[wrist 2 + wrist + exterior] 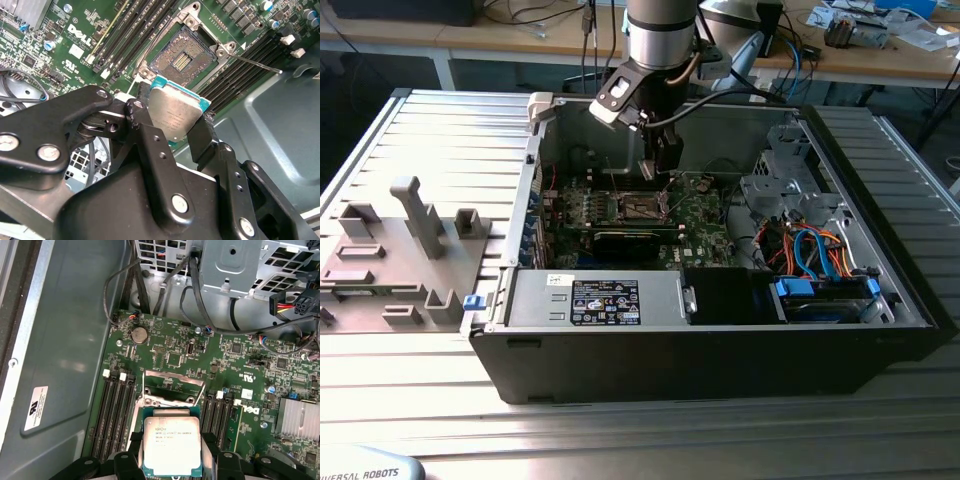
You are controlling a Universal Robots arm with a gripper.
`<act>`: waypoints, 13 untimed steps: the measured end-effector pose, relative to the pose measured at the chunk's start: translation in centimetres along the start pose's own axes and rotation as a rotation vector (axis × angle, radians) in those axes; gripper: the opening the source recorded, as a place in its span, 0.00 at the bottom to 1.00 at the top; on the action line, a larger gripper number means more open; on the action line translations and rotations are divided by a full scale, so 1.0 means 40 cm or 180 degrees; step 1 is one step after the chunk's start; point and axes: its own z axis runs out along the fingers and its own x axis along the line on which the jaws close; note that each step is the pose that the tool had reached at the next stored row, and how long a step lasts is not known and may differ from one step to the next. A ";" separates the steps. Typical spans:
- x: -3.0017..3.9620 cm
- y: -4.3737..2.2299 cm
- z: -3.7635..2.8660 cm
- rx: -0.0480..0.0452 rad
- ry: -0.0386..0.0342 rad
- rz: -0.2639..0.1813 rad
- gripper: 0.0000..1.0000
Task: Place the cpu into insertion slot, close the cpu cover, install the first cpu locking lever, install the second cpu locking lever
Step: 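Place the cpu into insertion slot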
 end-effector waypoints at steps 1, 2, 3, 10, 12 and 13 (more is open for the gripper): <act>0.000 0.000 0.000 0.0000 -0.0001 0.0005 0.54; 0.000 0.000 0.001 0.0000 -0.0001 0.0006 0.54; 0.000 0.000 0.001 0.0000 -0.0001 0.0007 0.54; 0.000 0.000 0.001 0.0000 -0.0002 0.0015 0.54; 0.000 0.000 0.001 -0.0001 -0.0002 0.0018 0.54; 0.000 0.000 0.001 0.0000 -0.0002 0.0020 0.54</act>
